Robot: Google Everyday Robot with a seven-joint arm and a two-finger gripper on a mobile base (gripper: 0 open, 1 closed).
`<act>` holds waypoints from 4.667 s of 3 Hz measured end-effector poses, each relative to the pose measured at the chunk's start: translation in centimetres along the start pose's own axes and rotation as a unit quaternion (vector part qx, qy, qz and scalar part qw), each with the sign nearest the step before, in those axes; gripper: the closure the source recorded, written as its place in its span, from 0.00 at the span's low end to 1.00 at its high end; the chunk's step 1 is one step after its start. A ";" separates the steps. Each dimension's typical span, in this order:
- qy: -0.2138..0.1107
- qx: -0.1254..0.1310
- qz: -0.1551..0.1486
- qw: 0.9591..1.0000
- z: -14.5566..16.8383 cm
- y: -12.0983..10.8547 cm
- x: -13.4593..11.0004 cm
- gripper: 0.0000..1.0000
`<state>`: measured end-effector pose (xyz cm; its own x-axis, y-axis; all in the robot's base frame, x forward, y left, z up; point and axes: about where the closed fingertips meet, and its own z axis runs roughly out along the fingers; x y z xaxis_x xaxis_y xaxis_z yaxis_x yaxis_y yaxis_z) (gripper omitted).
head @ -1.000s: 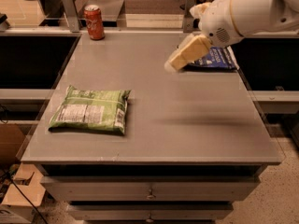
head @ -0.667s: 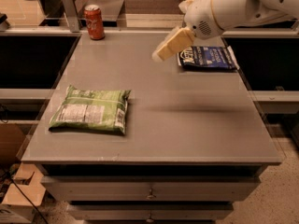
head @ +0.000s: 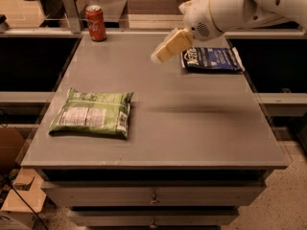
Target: Move coke can near green jalapeno chip bag
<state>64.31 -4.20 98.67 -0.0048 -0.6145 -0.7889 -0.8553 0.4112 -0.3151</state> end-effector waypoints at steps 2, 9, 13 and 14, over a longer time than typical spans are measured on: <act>-0.047 0.001 0.031 0.998 7.4 -2.3 -2.8 0.00; -0.123 -0.001 0.108 0.986 29.2 -6.5 -7.0 0.00; -0.168 0.014 0.128 0.977 36.7 -9.5 -9.4 0.00; -0.167 0.022 0.138 0.976 37.1 -10.4 -9.3 0.17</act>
Offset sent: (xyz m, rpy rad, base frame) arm 0.1044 0.0974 -0.0166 0.1812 0.0098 -0.0089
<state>92.48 22.22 89.77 -0.0557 -0.2253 -0.9727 -0.8224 0.5628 -0.0832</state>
